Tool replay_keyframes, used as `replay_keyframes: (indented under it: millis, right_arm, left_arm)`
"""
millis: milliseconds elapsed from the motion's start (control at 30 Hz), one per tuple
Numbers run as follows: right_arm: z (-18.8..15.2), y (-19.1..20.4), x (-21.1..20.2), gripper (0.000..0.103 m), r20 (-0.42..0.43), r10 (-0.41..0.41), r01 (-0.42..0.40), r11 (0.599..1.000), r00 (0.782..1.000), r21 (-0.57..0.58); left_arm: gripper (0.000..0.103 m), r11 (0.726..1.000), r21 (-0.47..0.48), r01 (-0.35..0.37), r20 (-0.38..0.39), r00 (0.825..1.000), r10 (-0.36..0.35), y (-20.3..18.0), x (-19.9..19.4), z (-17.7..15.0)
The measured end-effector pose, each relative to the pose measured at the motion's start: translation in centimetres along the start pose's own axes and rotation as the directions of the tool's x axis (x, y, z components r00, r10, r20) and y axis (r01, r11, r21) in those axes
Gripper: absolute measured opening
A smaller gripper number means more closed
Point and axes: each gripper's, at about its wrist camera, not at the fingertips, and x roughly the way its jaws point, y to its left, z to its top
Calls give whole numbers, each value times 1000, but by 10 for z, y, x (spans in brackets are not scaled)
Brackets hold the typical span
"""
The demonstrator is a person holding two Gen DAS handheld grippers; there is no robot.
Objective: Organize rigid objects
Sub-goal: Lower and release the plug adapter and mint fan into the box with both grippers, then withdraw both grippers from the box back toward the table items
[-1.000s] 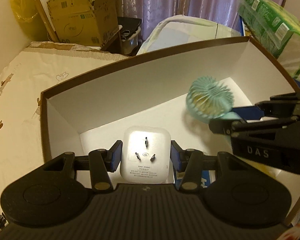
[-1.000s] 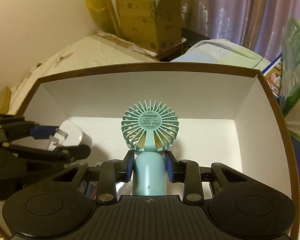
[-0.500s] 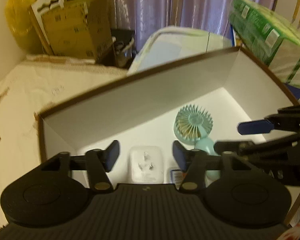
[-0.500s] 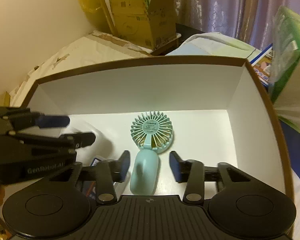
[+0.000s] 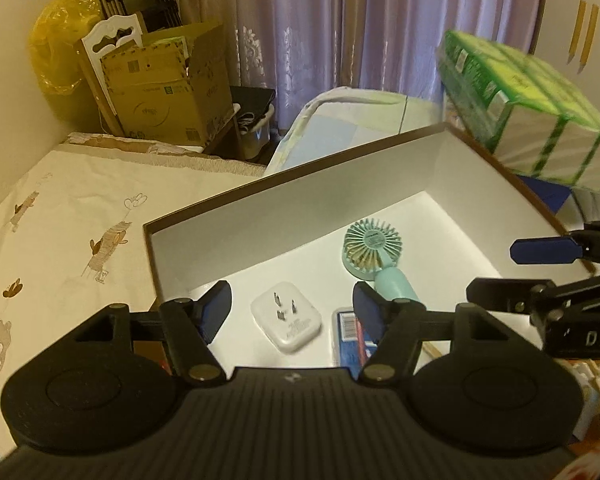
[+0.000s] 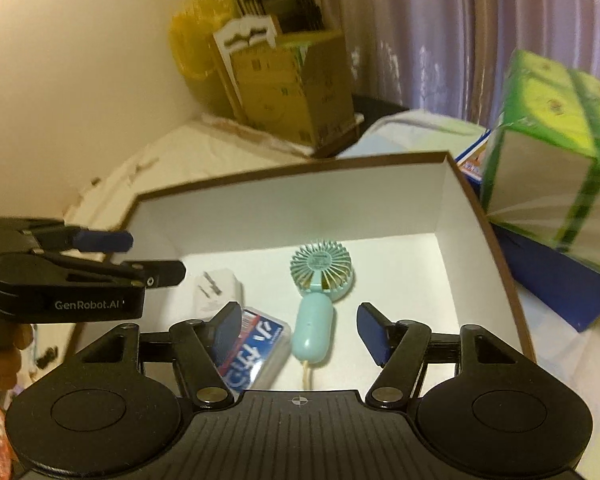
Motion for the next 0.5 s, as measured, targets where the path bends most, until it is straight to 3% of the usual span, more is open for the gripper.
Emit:
replay_keyframes:
  millis: [500]
  right_arm:
    - [-20, 21, -70, 61, 112, -5, -3, 997, 994, 76]
  left_arm:
    - [64, 999, -39, 12, 76, 997, -9, -1, -83, -34]
